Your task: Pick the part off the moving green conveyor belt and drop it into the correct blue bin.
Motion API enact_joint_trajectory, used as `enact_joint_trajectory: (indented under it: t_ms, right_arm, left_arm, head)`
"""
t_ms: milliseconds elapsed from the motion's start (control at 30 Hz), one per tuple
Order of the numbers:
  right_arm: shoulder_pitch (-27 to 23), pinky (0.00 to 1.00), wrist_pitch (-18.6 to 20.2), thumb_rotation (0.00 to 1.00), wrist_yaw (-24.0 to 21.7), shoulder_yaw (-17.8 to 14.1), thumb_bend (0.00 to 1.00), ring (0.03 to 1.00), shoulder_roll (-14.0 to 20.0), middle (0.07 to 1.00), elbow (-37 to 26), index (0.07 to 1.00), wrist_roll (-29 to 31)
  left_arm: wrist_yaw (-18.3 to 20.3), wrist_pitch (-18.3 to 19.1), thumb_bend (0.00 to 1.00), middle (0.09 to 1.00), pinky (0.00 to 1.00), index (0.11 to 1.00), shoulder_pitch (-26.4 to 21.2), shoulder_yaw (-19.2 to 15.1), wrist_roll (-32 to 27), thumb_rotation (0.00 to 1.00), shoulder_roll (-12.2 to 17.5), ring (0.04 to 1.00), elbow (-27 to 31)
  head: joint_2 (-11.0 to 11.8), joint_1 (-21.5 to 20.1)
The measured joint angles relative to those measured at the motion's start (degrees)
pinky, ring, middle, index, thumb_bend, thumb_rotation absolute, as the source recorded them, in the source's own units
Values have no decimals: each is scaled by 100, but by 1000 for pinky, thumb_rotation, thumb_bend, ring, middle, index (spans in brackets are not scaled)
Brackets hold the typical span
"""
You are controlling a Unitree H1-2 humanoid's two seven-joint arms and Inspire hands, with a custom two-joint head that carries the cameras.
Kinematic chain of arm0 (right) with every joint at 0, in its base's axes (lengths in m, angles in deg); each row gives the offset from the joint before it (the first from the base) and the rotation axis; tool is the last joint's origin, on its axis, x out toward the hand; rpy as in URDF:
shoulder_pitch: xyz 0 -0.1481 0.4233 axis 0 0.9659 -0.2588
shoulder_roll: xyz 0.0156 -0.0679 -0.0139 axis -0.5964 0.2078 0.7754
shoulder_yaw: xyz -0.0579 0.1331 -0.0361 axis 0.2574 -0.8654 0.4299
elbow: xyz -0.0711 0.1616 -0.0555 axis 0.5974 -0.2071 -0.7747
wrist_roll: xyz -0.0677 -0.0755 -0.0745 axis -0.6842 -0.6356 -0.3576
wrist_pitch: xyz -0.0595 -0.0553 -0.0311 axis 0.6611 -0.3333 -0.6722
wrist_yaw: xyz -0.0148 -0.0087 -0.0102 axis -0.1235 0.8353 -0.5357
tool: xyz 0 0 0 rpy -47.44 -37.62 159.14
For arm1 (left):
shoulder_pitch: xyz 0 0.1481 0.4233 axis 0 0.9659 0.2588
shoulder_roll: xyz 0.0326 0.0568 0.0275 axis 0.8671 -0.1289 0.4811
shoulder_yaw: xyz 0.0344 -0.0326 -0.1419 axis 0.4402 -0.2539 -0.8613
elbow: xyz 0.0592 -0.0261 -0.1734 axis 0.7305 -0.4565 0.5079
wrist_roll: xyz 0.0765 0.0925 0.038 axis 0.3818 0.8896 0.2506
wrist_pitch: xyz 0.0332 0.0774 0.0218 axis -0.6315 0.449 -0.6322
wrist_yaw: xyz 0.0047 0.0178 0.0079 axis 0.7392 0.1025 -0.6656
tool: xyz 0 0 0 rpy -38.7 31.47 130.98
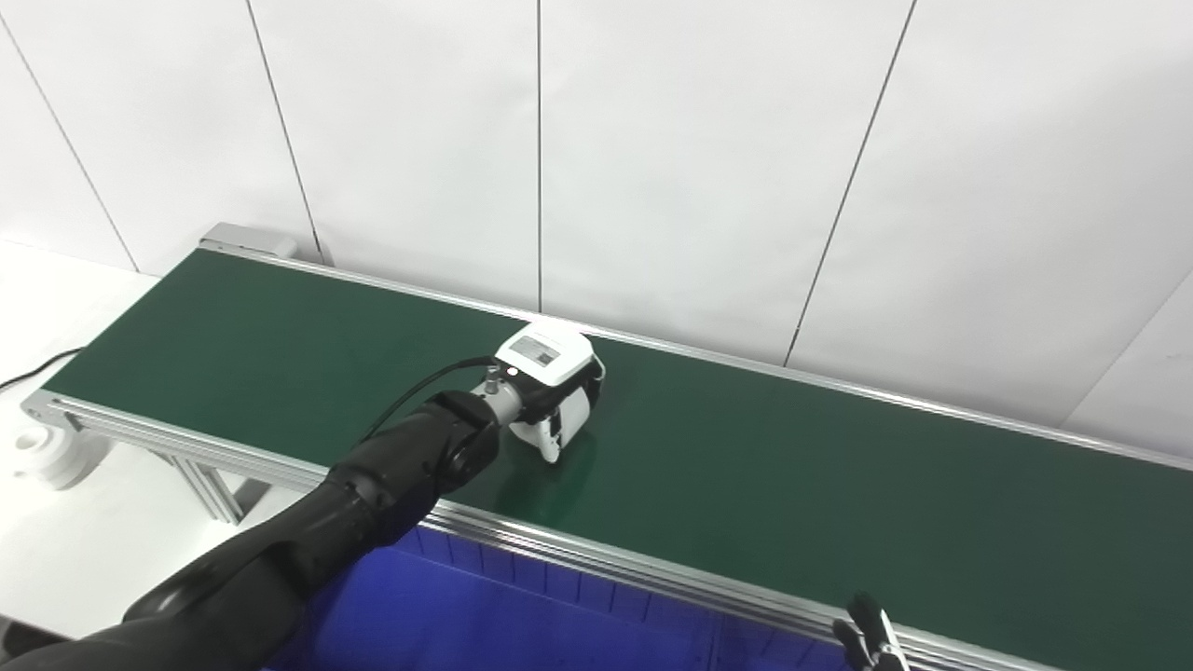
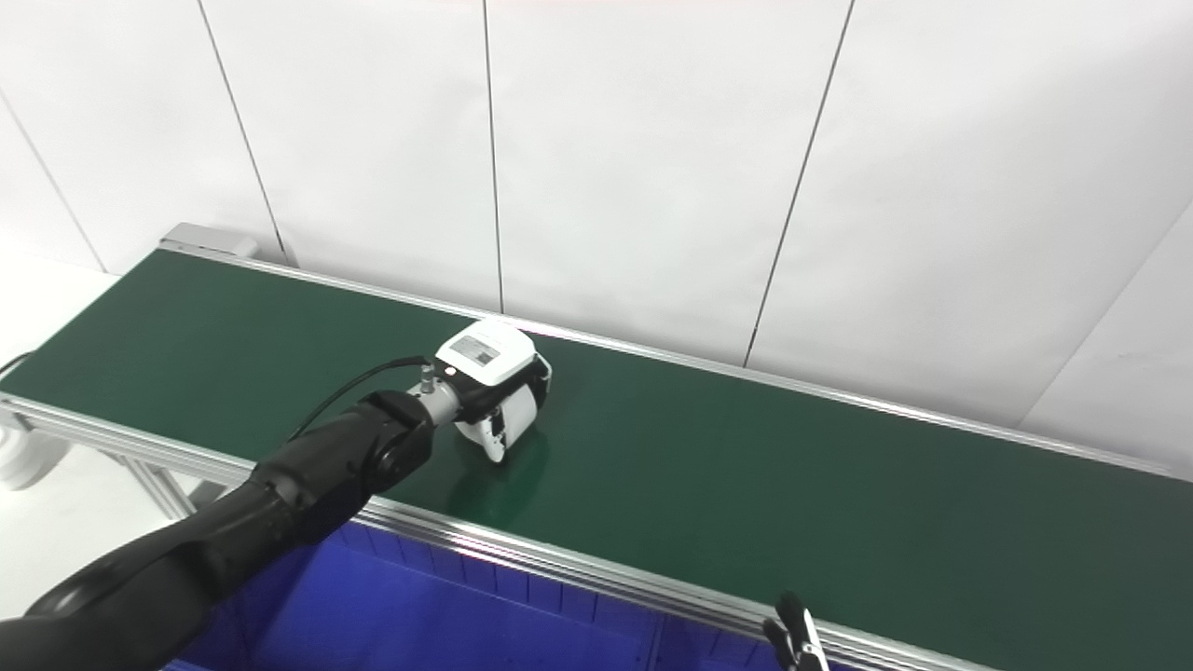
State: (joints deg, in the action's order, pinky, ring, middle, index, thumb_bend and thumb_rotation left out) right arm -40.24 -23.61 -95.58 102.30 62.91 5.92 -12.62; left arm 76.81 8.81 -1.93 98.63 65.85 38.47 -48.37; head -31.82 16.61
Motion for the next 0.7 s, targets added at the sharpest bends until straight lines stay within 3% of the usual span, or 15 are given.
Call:
enact_joint_trajectory:
  t_ms: [167, 300, 467, 533, 600, 633, 700]
  right_arm:
    - [4, 991, 1, 1000, -4, 37, 869, 966, 23, 987, 0, 1000, -29]
    - [1, 991, 1, 1000, -12, 52, 873, 965, 46, 985, 0, 1000, -40]
    - [-9, 995, 28, 1000, -41, 54, 874, 972, 95, 995, -24, 1000, -30]
    - [-24, 998, 52, 1000, -66, 46, 872, 969, 125, 993, -83, 1000, -4]
    - [-42, 1000, 77, 1000, -84, 26, 871, 968, 152, 991, -141, 1000, 61]
    - [-58, 1000, 91, 1000, -91, 13, 868, 969, 158, 991, -141, 1000, 106]
    - [-98, 1000, 130, 1000, -114, -22, 851, 963, 195, 986, -141, 1000, 163]
  left_arm:
    - [285, 22, 503, 494, 441, 508, -3, 145, 20, 0, -10, 423, 334]
    - [291, -117, 502, 463, 393, 522, 33, 131, 4, 0, 9, 416, 589]
    - [365, -500, 504, 492, 446, 493, 92, 22, -48, 0, 213, 449, 1590]
    - [515, -582, 503, 504, 461, 487, 97, -68, -153, 0, 291, 444, 2014]
    - [741, -683, 502, 494, 440, 505, 136, -169, -264, 0, 376, 429, 2469]
    - [835, -704, 501, 484, 430, 518, 165, -199, -296, 0, 414, 420, 2661]
    - [1157, -727, 503, 489, 436, 513, 257, -281, -448, 0, 496, 427, 3082]
  head:
    - [-9, 18]
    - [-79, 61]
    - [-158, 114]
    - [-386, 272]
    - [-387, 272]
    - [-569, 455]
    - [-693, 640]
